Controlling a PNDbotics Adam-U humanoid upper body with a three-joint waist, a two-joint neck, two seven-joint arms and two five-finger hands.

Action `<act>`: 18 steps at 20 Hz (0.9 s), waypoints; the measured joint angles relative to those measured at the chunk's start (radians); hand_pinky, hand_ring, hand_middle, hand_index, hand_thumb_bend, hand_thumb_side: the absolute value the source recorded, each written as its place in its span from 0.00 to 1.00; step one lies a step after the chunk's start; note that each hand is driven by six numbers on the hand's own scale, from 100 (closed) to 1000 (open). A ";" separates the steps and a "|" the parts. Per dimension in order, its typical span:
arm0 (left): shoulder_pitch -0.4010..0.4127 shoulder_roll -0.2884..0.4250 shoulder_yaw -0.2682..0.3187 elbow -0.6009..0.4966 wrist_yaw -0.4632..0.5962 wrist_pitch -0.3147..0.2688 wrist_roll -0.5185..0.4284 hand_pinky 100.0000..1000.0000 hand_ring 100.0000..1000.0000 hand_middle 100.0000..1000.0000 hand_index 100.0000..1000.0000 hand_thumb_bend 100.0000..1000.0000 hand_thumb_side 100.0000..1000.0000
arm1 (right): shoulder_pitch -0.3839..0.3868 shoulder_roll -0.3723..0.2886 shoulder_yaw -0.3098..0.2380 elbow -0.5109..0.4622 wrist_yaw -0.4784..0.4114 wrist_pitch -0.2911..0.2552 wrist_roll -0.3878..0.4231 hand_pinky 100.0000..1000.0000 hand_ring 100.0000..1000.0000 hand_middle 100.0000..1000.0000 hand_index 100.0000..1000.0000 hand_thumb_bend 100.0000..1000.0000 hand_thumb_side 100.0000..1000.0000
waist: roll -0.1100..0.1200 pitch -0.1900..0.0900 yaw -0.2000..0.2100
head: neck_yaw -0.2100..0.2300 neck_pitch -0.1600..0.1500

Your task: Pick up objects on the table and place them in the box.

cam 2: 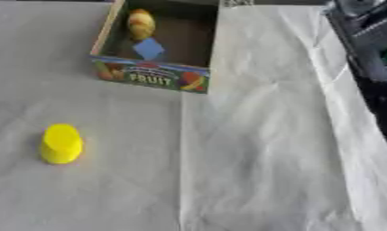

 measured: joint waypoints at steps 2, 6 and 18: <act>-0.017 0.050 -0.039 0.000 -0.023 0.000 -0.084 0.81 0.81 0.77 0.91 0.43 0.39 | 0.033 -0.018 -0.020 -0.017 -0.010 -0.010 -0.032 0.84 0.79 0.71 0.84 0.00 0.03 | 0.001 0.000 -0.003 | 0.004 0.004; -0.035 0.099 -0.104 0.000 -0.034 0.001 -0.211 0.82 0.82 0.78 0.91 0.45 0.41 | 0.078 -0.028 -0.041 -0.025 -0.021 -0.020 -0.067 0.84 0.79 0.71 0.83 0.00 0.06 | 0.005 0.000 -0.007 | 0.005 0.004; -0.076 0.115 -0.214 0.000 0.062 0.064 -0.360 0.85 0.84 0.80 0.91 0.38 0.44 | 0.115 -0.028 -0.047 -0.026 -0.035 -0.029 -0.083 0.84 0.79 0.71 0.83 0.00 0.09 | 0.009 0.000 -0.009 | 0.015 0.004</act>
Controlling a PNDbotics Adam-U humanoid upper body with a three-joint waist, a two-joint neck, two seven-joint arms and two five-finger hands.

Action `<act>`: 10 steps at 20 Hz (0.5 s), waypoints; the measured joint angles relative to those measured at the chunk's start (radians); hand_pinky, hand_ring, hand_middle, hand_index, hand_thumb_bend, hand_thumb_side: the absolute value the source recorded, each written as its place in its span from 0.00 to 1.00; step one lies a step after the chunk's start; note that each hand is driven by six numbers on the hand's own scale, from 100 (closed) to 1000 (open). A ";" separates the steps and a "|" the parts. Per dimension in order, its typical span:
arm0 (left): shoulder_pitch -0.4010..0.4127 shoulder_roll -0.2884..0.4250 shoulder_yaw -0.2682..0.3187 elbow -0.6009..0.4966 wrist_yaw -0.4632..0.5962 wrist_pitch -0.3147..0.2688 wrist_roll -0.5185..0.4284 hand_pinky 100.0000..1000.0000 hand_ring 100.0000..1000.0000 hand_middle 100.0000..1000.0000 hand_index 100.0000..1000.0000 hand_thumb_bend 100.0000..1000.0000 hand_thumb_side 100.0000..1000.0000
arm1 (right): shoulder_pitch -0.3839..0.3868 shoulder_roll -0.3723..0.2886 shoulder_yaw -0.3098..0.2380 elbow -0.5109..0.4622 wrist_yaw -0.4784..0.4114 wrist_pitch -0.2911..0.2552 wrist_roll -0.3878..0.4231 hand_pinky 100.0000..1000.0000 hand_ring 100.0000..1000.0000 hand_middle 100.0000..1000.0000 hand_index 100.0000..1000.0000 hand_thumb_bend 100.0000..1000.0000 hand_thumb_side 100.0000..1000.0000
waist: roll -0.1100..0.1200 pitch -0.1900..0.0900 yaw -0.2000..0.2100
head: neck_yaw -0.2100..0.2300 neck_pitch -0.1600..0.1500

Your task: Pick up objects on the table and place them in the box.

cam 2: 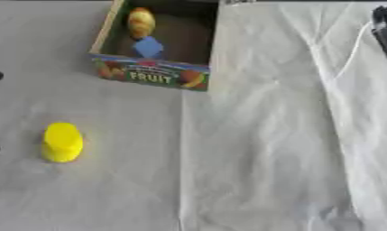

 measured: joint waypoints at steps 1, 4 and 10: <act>-0.009 -0.001 -0.007 0.000 0.009 0.007 -0.006 0.85 0.84 0.80 0.91 0.37 0.44 | 0.003 0.000 0.000 0.000 0.000 0.000 0.000 0.84 0.79 0.71 0.83 0.00 0.09 | 0.000 0.000 0.000 | 0.001 0.000; -0.039 -0.020 -0.031 0.000 0.030 0.029 -0.024 0.84 0.84 0.80 0.91 0.34 0.45 | 0.008 0.000 0.000 0.000 -0.001 0.001 0.001 0.84 0.78 0.71 0.83 0.00 0.11 | 0.002 0.000 0.000 | 0.005 0.000; -0.064 -0.064 -0.075 0.000 0.062 0.086 -0.068 0.84 0.84 0.81 0.92 0.33 0.47 | 0.016 0.001 0.000 -0.001 -0.002 0.001 0.001 0.84 0.78 0.71 0.83 0.00 0.11 | 0.007 0.000 -0.004 | 0.006 0.000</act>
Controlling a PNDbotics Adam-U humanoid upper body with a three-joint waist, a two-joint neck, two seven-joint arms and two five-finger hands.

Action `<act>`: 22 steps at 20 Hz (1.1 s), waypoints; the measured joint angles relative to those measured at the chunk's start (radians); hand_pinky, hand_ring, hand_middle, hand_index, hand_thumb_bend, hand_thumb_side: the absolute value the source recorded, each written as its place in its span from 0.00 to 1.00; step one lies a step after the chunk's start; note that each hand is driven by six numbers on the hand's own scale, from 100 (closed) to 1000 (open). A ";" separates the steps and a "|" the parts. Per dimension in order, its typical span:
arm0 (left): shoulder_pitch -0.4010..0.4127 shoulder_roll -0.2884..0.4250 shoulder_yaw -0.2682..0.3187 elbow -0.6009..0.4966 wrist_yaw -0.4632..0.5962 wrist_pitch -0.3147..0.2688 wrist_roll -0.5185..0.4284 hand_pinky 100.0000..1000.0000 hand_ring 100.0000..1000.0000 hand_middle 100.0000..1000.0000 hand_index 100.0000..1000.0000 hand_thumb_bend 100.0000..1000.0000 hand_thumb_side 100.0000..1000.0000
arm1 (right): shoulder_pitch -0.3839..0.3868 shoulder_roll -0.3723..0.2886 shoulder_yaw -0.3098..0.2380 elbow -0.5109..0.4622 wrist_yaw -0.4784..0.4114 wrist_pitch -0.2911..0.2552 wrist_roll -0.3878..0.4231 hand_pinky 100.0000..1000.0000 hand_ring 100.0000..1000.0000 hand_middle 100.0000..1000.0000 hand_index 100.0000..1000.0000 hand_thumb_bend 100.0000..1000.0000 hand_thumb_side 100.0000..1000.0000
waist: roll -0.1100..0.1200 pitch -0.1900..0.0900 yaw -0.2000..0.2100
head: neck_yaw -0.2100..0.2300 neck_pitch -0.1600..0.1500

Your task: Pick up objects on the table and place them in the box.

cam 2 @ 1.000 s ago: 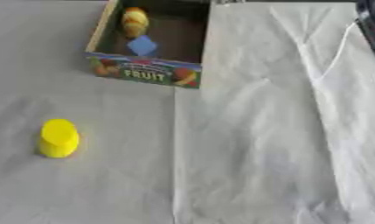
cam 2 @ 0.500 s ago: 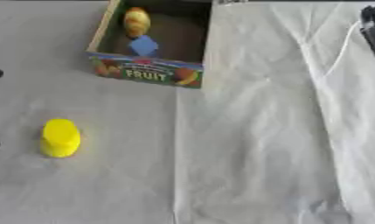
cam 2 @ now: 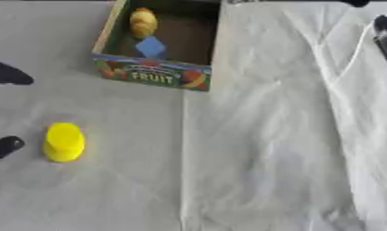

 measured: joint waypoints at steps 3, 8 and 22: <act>0.001 -0.010 -0.011 0.000 -0.001 0.034 -0.034 0.84 0.84 0.81 0.92 0.32 0.46 | 0.000 0.001 0.000 0.000 -0.003 -0.002 -0.002 0.84 0.78 0.71 0.83 0.00 0.12 | 0.000 0.000 -0.001 | 0.000 0.000; 0.008 -0.016 -0.021 0.000 0.001 0.075 -0.082 0.85 0.85 0.81 0.92 0.31 0.41 | 0.001 0.001 0.000 -0.001 -0.009 -0.008 -0.008 0.84 0.78 0.71 0.83 0.00 0.12 | 0.000 0.000 -0.004 | 0.001 0.000; -0.002 -0.060 -0.047 0.056 -0.042 0.121 -0.143 0.86 0.86 0.83 0.93 0.35 0.39 | 0.018 0.010 0.000 -0.001 -0.021 -0.008 -0.013 0.84 0.77 0.70 0.82 0.00 0.16 | 0.001 0.002 -0.010 | 0.008 -0.001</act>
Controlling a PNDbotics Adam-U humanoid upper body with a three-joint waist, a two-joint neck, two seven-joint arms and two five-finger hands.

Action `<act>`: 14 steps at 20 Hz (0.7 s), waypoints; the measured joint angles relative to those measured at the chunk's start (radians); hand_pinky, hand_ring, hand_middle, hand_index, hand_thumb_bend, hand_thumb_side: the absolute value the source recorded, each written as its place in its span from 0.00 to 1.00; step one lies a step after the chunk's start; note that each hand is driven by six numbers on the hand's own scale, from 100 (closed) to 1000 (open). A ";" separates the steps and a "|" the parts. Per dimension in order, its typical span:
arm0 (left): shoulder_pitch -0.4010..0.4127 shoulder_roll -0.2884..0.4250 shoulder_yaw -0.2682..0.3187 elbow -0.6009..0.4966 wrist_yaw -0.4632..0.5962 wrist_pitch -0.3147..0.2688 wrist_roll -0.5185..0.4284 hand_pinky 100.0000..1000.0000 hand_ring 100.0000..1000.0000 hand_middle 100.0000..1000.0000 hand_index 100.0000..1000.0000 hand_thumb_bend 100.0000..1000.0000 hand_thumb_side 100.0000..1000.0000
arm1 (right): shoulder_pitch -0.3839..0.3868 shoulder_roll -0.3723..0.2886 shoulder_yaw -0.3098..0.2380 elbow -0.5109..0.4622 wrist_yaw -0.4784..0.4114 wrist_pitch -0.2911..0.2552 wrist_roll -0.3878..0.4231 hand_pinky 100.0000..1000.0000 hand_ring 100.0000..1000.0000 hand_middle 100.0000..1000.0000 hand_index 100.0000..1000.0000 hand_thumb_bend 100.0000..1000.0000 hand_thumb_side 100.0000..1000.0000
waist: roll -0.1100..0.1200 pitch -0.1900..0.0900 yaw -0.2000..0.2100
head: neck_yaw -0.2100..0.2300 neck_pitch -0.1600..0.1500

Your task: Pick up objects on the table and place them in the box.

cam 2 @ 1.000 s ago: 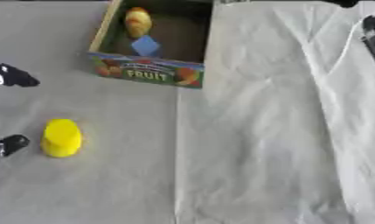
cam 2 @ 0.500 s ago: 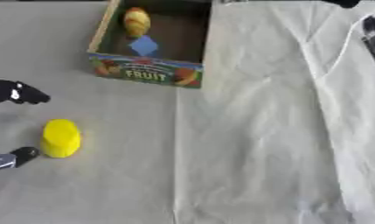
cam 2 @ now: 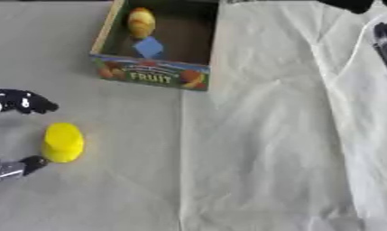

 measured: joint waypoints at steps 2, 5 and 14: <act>-0.004 -0.013 -0.009 0.029 -0.020 -0.007 -0.005 0.87 0.87 0.84 0.93 0.35 0.37 | 0.001 0.001 0.000 0.000 -0.001 0.001 0.001 0.84 0.77 0.70 0.82 0.00 0.16 | 0.000 0.002 -0.001 | 0.001 -0.001; -0.007 -0.033 -0.022 0.068 -0.047 -0.021 -0.017 0.87 0.87 0.85 0.93 0.36 0.38 | 0.003 0.003 0.000 0.000 -0.002 0.003 0.003 0.84 0.77 0.70 0.82 0.00 0.17 | 0.000 0.004 -0.002 | 0.001 -0.004; -0.019 -0.069 -0.035 0.158 -0.113 -0.053 -0.032 0.87 0.88 0.84 0.92 0.32 0.27 | 0.014 0.009 0.001 0.000 -0.004 0.011 0.012 0.84 0.77 0.70 0.82 0.00 0.19 | -0.001 0.005 -0.003 | 0.002 -0.008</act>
